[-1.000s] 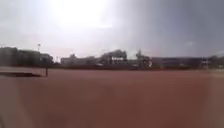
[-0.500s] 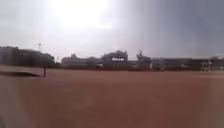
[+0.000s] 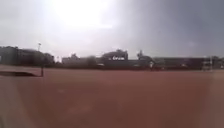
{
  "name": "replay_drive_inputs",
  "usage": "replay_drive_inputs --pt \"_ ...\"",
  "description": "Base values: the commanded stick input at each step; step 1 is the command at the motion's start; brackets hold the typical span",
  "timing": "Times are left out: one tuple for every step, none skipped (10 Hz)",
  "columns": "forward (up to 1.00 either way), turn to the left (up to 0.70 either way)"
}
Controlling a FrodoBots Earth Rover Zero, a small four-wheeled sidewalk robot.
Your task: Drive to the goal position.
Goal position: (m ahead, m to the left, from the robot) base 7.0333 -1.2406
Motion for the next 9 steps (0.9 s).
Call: replay_drive_inputs --pt "0.7 0.0" --pt "0.7 0.0" --pt "0.7 0.0" --pt "0.7 0.0" --pt "0.7 0.0" --pt "0.7 0.0" --pt "0.7 0.0" --pt "0.7 0.0" --pt "0.7 0.0"
